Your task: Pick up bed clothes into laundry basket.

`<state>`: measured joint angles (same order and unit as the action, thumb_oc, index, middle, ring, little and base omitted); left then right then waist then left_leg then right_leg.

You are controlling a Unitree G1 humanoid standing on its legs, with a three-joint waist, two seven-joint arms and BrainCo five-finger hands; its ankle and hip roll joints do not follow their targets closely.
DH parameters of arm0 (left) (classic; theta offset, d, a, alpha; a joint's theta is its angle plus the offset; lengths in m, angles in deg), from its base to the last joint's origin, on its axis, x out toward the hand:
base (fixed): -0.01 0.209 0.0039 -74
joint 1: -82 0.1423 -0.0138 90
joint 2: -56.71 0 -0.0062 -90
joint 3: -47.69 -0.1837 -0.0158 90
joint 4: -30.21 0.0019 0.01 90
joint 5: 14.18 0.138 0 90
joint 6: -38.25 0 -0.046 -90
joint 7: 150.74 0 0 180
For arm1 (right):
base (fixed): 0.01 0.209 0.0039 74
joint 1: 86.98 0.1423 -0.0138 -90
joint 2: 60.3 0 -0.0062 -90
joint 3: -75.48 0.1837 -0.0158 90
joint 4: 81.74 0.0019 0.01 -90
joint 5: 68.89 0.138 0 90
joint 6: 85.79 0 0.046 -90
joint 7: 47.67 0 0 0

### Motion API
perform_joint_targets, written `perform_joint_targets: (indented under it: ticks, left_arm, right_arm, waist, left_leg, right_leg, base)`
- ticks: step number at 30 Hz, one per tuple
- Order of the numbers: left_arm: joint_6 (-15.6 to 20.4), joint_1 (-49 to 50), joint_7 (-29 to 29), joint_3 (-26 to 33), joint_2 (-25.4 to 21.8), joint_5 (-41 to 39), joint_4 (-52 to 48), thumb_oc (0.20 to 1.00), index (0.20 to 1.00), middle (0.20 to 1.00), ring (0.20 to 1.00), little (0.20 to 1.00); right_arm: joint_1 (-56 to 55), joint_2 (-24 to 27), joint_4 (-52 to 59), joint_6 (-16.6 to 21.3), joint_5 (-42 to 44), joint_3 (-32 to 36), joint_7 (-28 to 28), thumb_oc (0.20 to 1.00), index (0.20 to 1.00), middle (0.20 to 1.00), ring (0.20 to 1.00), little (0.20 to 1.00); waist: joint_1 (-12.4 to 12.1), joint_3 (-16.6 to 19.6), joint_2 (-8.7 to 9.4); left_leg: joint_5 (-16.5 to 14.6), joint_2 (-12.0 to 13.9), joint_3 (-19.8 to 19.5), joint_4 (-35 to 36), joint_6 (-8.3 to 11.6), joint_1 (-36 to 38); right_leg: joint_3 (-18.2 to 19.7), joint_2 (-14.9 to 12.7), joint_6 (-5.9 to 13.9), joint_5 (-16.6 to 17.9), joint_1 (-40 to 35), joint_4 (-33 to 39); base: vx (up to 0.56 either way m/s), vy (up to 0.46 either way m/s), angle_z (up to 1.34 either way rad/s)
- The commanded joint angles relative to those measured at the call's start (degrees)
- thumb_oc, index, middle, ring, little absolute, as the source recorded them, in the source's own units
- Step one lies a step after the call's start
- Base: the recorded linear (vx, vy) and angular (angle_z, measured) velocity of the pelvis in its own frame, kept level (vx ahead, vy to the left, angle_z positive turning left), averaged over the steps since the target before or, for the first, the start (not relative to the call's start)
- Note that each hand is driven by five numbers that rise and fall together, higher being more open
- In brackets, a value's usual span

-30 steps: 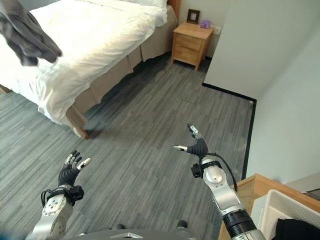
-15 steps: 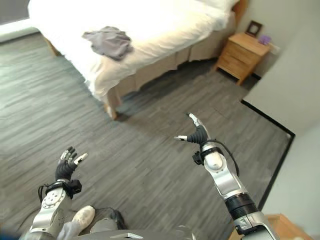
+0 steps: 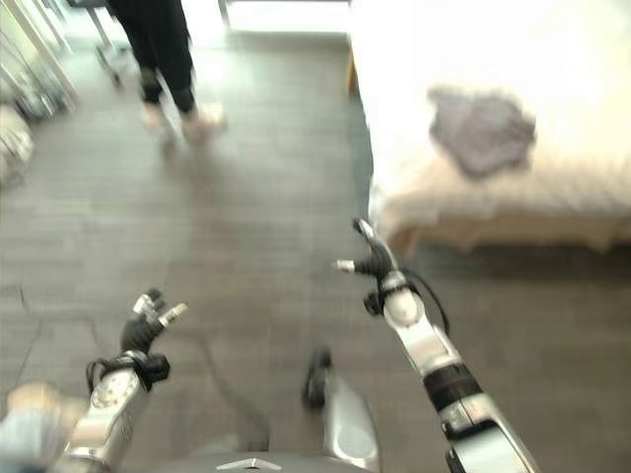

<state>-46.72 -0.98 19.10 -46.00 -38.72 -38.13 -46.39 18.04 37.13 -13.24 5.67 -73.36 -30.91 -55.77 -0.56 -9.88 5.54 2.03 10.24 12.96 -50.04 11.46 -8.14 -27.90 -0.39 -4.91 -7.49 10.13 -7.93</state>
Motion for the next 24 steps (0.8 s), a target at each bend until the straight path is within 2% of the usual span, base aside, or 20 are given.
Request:
perform_joint_targets:
  ticks: [1,2,3,5,6,8,9,11,12,13,14,15,16,17,18,20,22,24]
  left_arm:
    - [3.20,-8.13,-0.11,1.05,-2.91,0.03,2.81,1.000,1.000,1.000,1.000,1.000]
    - [3.03,-9.06,0.08,0.60,-3.46,0.41,4.11,1.000,1.000,1.000,1.000,1.000]
    - [3.10,-9.50,0.25,0.49,-3.86,-0.06,4.64,1.000,1.000,1.000,1.000,1.000]
    - [3.35,-10.30,0.13,0.19,-4.93,-0.14,5.18,1.000,1.000,1.000,1.000,1.000]
    - [2.62,-10.39,0.05,-0.14,-5.40,0.28,6.84,1.000,1.000,1.000,1.000,1.000]
    - [3.13,-11.23,-0.27,0.04,-6.70,0.20,6.65,1.000,1.000,1.000,1.000,1.000]
    - [2.41,-12.48,0.09,-0.46,-7.67,0.38,8.26,1.000,1.000,1.000,1.000,1.000]
    - [1.85,-13.54,-0.11,-0.72,-8.46,1.23,8.07,1.000,1.000,1.000,1.000,1.000]
    - [1.85,-13.60,-0.11,-0.72,-8.46,1.23,8.08,1.000,1.000,1.000,1.000,1.000]
    - [2.52,-14.04,-0.67,-0.47,-8.70,1.95,8.07,1.000,1.000,1.000,1.000,1.000]
    - [2.76,-14.49,-0.56,-0.84,-8.87,2.22,8.16,1.000,1.000,1.000,1.000,1.000]
    - [2.78,-15.18,-0.81,-1.45,-8.64,2.74,8.58,1.000,1.000,1.000,1.000,1.000]
    - [3.12,-15.69,-0.44,-1.33,-9.18,1.99,8.40,1.000,1.000,1.000,1.000,1.000]
    - [3.12,-15.69,-0.44,-1.33,-9.18,1.99,8.40,1.000,1.000,1.000,1.000,1.000]
    - [3.13,-14.33,-0.38,-0.05,-9.94,2.13,7.55,1.000,1.000,1.000,1.000,1.000]
    - [3.12,-12.92,-0.03,0.74,-10.33,1.64,6.24,1.000,1.000,1.000,1.000,1.000]
    - [2.68,-7.57,1.06,2.56,-8.45,2.69,3.46,1.000,1.000,1.000,1.000,1.000]
    - [2.50,-6.46,1.65,1.49,-6.75,3.51,3.32,1.000,1.000,1.000,1.000,1.000]
  right_arm:
    - [3.19,4.15,2.11,1.35,-0.09,-0.44,-1.77,1.000,1.000,1.000,1.000,1.000]
    - [5.22,4.92,-1.62,1.13,-0.63,-1.24,-2.31,1.000,1.000,1.000,1.000,1.000]
    - [6.68,5.10,-3.87,1.00,-0.43,-1.59,-2.65,1.000,1.000,1.000,1.000,1.000]
    - [9.92,5.46,-8.45,0.89,0.02,-2.41,-3.03,1.000,1.000,1.000,1.000,1.000]
    - [11.23,5.53,-12.26,0.03,-0.47,-2.94,-2.67,1.000,1.000,1.000,1.000,1.000]
    - [11.95,6.22,-12.61,0.13,-0.37,-1.28,-3.22,1.000,1.000,1.000,1.000,1.000]
    - [13.03,5.66,-11.46,-1.02,-2.10,-1.53,-3.25,1.000,1.000,1.000,1.000,1.000]
    - [14.12,5.37,-8.24,-1.63,-2.76,-1.56,-2.80,1.000,1.000,1.000,1.000,1.000]
    - [14.16,5.38,-8.21,-1.66,-2.77,-1.53,-2.79,1.000,1.000,1.000,1.000,1.000]
    - [14.32,5.08,-7.09,-1.17,-3.26,-1.60,-3.77,1.000,1.000,1.000,1.000,1.000]
    - [15.13,4.67,-6.52,-1.09,-3.05,-1.59,-3.97,1.000,1.000,1.000,1.000,1.000]
    - [15.48,4.02,-5.71,-0.82,-3.09,-1.89,-4.11,1.000,1.000,1.000,1.000,1.000]
    - [16.63,4.25,-4.43,-0.35,-3.30,-2.33,-4.19,1.000,1.000,1.000,1.000,1.000]
    - [16.64,4.25,-4.43,-0.35,-3.30,-2.33,-4.19,1.000,1.000,1.000,1.000,1.000]
    - [17.14,3.14,-3.98,-0.06,-3.95,-3.17,-3.85,1.000,1.000,1.000,1.000,1.000]
    - [16.64,3.07,-2.24,-0.12,-4.90,-3.02,-4.27,1.000,1.000,1.000,1.000,1.000]
    - [13.99,3.93,2.16,-0.40,-7.56,-0.94,-4.40,1.000,1.000,1.000,1.000,1.000]
    - [14.11,3.48,3.70,0.13,-9.38,-1.86,-4.45,1.000,1.000,1.000,1.000,1.000]
  waist:
    - [3.66,-5.15,2.66]
    - [2.26,-5.24,2.88]
    - [1.54,-4.84,2.11]
    - [-0.31,-4.51,0.34]
    - [-0.74,-3.82,-0.67]
    - [-0.75,-3.49,-1.00]
    - [0.26,-2.74,-0.87]
    - [1.71,-4.43,-1.05]
    - [1.58,-4.29,-1.10]
    - [2.29,-4.71,-0.90]
    - [2.61,-4.60,-0.53]
    - [3.16,-4.23,-0.03]
    - [4.14,-3.42,0.63]
    - [4.16,-3.41,0.60]
    - [3.57,-2.23,1.99]
    - [3.38,-1.48,2.67]
    - [3.16,0.43,3.63]
    - [3.05,1.18,3.71]
  left_leg:
    - [-7.68,-2.24,-0.76,8.22,-3.79,-1.57]
    - [-8.68,-1.45,-0.97,18.96,-5.60,-3.53]
    - [-6.11,-1.04,-2.19,28.93,-5.98,-4.16]
    - [2.39,-1.25,-4.26,47.80,-5.11,-2.80]
    - [3.27,-1.78,-4.93,52.66,-5.27,-0.61]
    - [4.82,-1.41,-4.33,54.47,-5.05,-0.12]
    - [3.39,-3.17,-3.18,54.90,-7.35,3.61]
    - [3.12,-3.66,-2.13,55.04,-8.91,6.46]
    - [3.26,-3.59,-2.01,55.04,-8.93,6.21]
    - [2.71,-3.17,-1.12,55.04,-9.12,6.57]
    - [1.90,-2.97,-0.24,55.04,-9.06,7.07]
    - [1.17,-2.72,0.59,55.04,-8.68,7.59]
    - [0.42,-2.47,1.34,55.04,-7.91,8.27]
    - [0.43,-2.44,1.32,55.04,-7.90,8.26]
    - [0.32,-2.51,3.60,55.04,-7.37,8.95]
    - [-0.35,-2.33,4.06,55.04,-7.30,9.13]
    - [-1.29,-1.02,5.78,55.04,-6.78,10.18]
    - [-1.51,-1.27,6.21,55.04,-6.71,10.59]
  right_leg:
    - [6.55,-6.21,5.12,7.73,-10.76,11.59]
    - [8.23,-7.18,6.70,6.91,-12.37,12.48]
    - [9.53,-6.77,7.68,6.56,-13.15,12.92]
    - [12.13,-6.17,8.99,5.21,-15.24,12.93]
    - [13.52,-5.97,9.66,4.42,-16.58,12.47]
    - [13.22,-6.22,9.69,3.57,-16.88,10.80]
    - [14.15,-7.90,10.58,3.27,-15.33,2.64]
    - [16.90,-9.15,11.99,6.71,-7.44,-11.60]
    - [17.04,-9.07,11.95,6.88,-7.08,-11.64]
    - [17.71,-9.02,12.48,7.93,-3.83,-15.23]
    - [17.38,-9.81,12.53,8.80,-2.22,-15.21]
    - [15.97,-10.60,12.43,8.82,-2.04,-10.70]
    - [15.43,-9.79,12.08,8.77,-3.55,-0.03]
    - [15.39,-9.75,12.07,8.85,-3.61,0.09]
    - [12.47,-11.24,13.44,11.99,-5.50,5.80]
    - [13.15,-10.66,13.22,11.95,-7.24,8.41]
    - [13.26,-10.54,13.79,13.83,-9.51,11.39]
    - [12.95,-10.91,13.79,13.73,-10.44,12.51]
  base:
    - [0.41,0.091,-2.32]
    - [0.60,0.205,-2.36]
    - [0.61,0.311,-1.88]
    - [0.51,0.326,-1.38]
    - [0.35,0.212,-1.32]
    - [0.33,0.243,-1.28]
    - [0.43,0.411,-1.05]
    - [0.23,0.306,-1.18]
    - [0.06,0.147,-1.49]
    - [0.07,0.088,-1.16]
    - [0.16,0.076,-0.29]
    - [0.27,-0.024,0.11]
    - [0.22,-0.052,0.28]
    - [0.26,-0.055,0.36]
    - [0.18,-0.053,0.50]
    - [0.16,-0.091,0.38]
    - [0.21,-0.110,0.62]
    - [0.16,0.019,0.57]
